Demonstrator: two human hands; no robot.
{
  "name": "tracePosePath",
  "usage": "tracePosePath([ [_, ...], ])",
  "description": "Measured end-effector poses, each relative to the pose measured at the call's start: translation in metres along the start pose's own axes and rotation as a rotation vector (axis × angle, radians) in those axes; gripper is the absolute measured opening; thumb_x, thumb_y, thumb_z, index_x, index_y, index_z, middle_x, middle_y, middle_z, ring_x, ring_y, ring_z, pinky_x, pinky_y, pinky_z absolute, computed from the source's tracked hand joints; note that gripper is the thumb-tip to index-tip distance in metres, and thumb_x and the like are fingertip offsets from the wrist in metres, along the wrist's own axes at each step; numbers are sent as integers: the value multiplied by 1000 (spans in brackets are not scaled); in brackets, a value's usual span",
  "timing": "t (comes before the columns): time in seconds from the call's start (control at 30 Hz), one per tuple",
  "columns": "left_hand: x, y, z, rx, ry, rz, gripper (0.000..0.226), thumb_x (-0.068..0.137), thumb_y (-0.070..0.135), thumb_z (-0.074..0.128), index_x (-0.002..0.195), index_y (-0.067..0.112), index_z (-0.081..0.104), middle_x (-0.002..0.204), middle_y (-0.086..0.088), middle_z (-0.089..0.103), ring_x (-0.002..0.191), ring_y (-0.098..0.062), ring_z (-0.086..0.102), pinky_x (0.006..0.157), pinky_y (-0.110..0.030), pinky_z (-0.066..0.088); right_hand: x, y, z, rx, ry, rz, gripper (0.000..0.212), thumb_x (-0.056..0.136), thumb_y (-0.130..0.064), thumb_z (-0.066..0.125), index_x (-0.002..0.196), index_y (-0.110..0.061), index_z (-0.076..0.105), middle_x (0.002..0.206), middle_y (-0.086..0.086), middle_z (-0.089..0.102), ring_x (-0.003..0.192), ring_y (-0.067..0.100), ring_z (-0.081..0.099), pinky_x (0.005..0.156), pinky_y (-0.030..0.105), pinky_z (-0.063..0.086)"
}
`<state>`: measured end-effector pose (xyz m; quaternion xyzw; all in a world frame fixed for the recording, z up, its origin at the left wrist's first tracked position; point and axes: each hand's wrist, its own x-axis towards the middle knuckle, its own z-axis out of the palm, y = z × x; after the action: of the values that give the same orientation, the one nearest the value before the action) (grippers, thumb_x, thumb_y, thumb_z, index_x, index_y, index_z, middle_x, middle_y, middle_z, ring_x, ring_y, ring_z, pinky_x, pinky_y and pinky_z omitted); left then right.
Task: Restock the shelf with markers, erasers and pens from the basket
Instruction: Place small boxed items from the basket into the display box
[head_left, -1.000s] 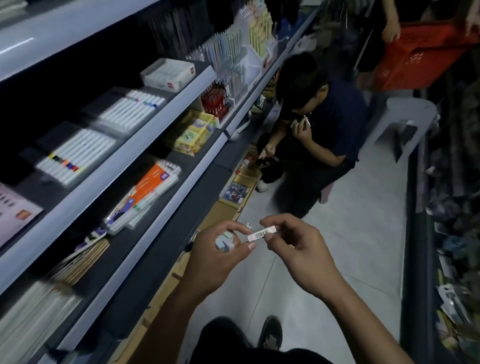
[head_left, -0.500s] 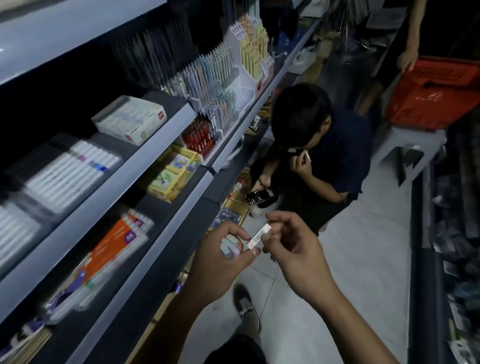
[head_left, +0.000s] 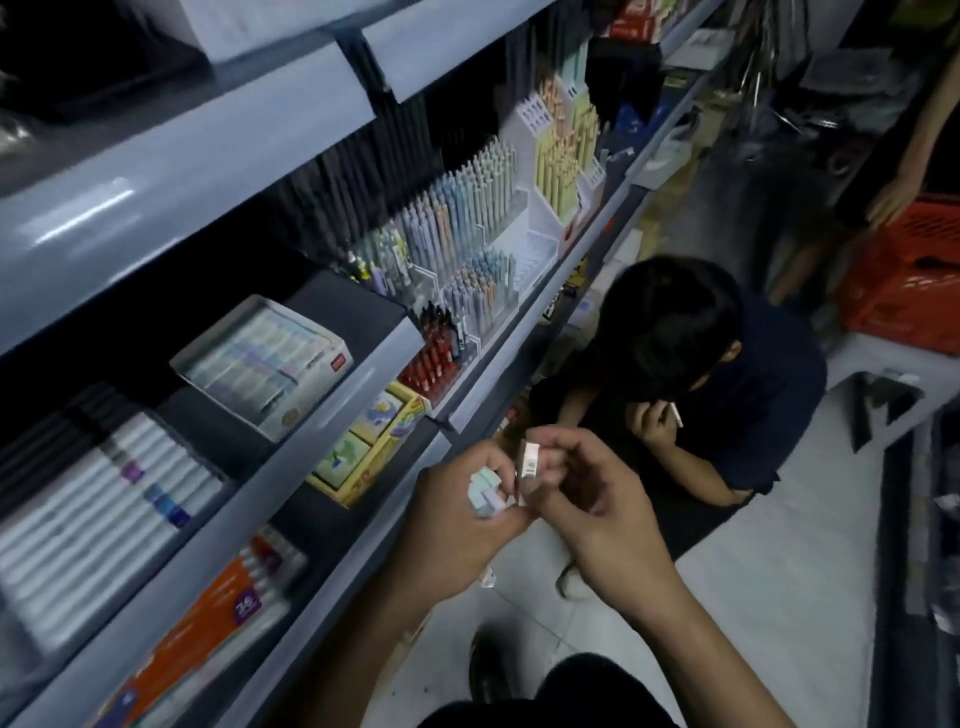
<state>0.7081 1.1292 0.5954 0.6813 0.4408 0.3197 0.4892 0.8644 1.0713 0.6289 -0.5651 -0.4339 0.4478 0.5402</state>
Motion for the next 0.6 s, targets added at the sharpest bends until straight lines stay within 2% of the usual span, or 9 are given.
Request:
tracePosePath([
  [0.07, 12, 2, -2, -10, 31, -22, 30, 74, 46, 81, 78, 30, 56, 72, 7, 68, 67, -13, 65, 62, -39, 56, 18, -2, -1, -3, -53, -14, 42, 88, 9, 70, 117, -22, 72, 98, 2, 74, 96, 18, 70, 84, 29, 59],
  [0.13, 21, 6, -5, 34, 90, -39, 29, 74, 47, 80, 78, 30, 56, 74, 5, 70, 72, -20, 69, 63, -46, 59, 37, -2, -1, 37, -108, -17, 44, 88, 12, 69, 117, -20, 73, 94, 6, 73, 89, 16, 71, 78, 26, 58],
  [0.17, 25, 9, -7, 63, 130, -46, 28, 74, 47, 78, 77, 31, 56, 73, 6, 69, 70, -17, 68, 62, -43, 58, 46, -2, 0, 72, -141, -13, 43, 89, 12, 69, 118, -20, 73, 92, 8, 73, 84, 14, 69, 74, 24, 56],
  [0.23, 32, 15, -9, 133, 225, -55, 24, 73, 47, 78, 74, 36, 56, 70, 12, 67, 65, -6, 63, 57, -28, 51, 65, -3, 2, 135, -213, -9, 40, 91, 10, 69, 119, -19, 72, 91, 12, 71, 80, 13, 67, 69, 22, 53],
  [0.33, 34, 21, -16, 130, 350, -111, 23, 74, 36, 81, 75, 42, 59, 69, 17, 67, 62, 2, 62, 54, -10, 43, 93, -3, 8, 185, -338, 20, 38, 93, 4, 71, 124, -16, 68, 92, 10, 69, 81, 17, 65, 72, 26, 52],
  [0.4, 30, 22, -21, 87, 438, -112, 26, 79, 26, 85, 79, 37, 62, 74, 14, 69, 66, 1, 64, 58, -10, 44, 108, -5, 14, 214, -412, 28, 38, 91, 1, 74, 124, -15, 66, 91, 3, 69, 82, 16, 65, 72, 26, 52],
  [0.53, 20, 26, -30, -18, 595, -120, 22, 83, 25, 91, 82, 25, 69, 81, 7, 73, 79, -12, 70, 71, -26, 55, 129, -12, 30, 139, -538, -15, 32, 83, -14, 77, 112, -26, 70, 97, -3, 73, 90, 13, 71, 74, 21, 54],
  [0.6, 15, 27, -36, -39, 659, -117, 20, 84, 24, 90, 83, 21, 70, 80, 7, 72, 76, -10, 69, 68, -21, 53, 135, -15, 40, 90, -589, -52, 28, 84, -17, 77, 106, -32, 72, 97, -5, 75, 93, 11, 73, 77, 17, 54],
])
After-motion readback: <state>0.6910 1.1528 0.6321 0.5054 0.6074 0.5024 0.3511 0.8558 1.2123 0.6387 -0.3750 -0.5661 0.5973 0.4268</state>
